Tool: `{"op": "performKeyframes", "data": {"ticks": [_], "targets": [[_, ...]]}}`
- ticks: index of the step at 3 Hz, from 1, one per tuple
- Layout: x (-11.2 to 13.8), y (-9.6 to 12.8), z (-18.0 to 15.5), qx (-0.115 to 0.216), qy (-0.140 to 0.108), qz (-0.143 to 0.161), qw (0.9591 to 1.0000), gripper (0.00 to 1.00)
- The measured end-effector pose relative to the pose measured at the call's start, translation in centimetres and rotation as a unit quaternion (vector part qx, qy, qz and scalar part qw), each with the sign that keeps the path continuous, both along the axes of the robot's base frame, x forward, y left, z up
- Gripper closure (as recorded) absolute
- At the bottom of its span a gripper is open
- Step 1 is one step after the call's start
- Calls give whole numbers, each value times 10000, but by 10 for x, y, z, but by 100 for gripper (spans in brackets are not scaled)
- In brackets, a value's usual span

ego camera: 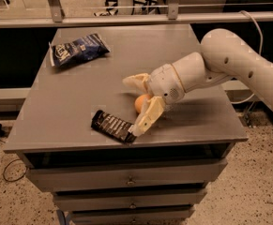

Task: Move orange near rxbar chocolate

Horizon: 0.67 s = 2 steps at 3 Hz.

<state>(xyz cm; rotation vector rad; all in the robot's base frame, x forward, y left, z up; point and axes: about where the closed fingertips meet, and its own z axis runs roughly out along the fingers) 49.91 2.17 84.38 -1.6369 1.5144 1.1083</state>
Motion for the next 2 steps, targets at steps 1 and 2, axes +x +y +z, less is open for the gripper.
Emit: {"op": "performKeyframes", "data": {"ticks": [1,2], "targets": [[-7,-3,4,55,25,-31,10000,0],[-12,-11,10,96,17,-155,9998,0]]}}
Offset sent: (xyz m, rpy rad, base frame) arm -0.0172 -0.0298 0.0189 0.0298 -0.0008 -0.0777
